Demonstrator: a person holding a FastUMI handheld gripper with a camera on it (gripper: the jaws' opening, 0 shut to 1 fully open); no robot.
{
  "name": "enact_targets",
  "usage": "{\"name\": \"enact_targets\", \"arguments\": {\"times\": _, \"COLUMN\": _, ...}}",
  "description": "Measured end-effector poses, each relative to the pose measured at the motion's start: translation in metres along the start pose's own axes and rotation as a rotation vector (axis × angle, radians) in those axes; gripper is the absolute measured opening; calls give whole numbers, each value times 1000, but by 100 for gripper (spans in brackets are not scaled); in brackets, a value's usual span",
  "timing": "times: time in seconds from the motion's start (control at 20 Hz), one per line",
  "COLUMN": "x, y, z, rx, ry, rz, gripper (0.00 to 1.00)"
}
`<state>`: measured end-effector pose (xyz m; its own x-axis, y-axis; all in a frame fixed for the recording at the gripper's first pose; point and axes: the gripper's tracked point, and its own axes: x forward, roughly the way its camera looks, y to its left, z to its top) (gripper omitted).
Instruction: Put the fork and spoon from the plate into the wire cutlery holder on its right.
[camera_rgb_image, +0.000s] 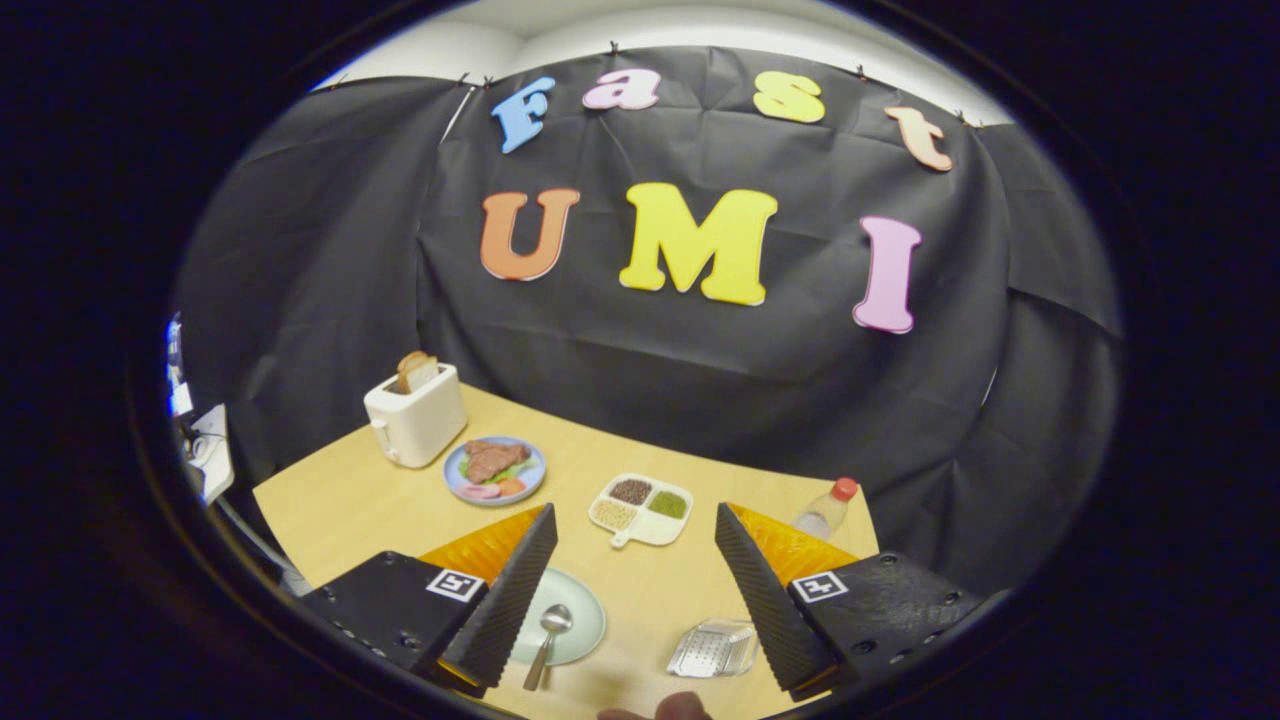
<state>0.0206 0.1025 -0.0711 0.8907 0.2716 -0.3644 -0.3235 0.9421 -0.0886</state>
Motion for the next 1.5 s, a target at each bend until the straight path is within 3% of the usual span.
{"name": "enact_targets", "arguments": {"times": 0.4, "x": 14, "y": 42, "z": -96, "rx": -59, "ry": 402, "rz": 104, "gripper": 96}}
{"name": "enact_targets", "arguments": {"times": 0.75, "x": 9, "y": 67, "z": -183, "rx": 50, "ry": 760, "rz": 133, "gripper": 96}}
{"name": "enact_targets", "arguments": {"times": 1.0, "x": 3, "y": 85, "z": -222, "rx": 107, "ry": 936, "rz": 141, "gripper": 97}}
{"name": "enact_targets", "arguments": {"times": 1.25, "x": 17, "y": 90, "z": -249, "rx": 124, "ry": 1011, "rz": 112, "gripper": 97}}
{"name": "enact_targets", "arguments": {"times": 1.4, "x": 28, "y": 93, "z": -260, "rx": 175, "ry": 1040, "rz": 87, "gripper": 89}}
{"name": "enact_targets", "arguments": {"times": 1.5, "x": 33, "y": 97, "z": -266, "rx": 212, "ry": 1062, "rz": 81, "gripper": 76}}
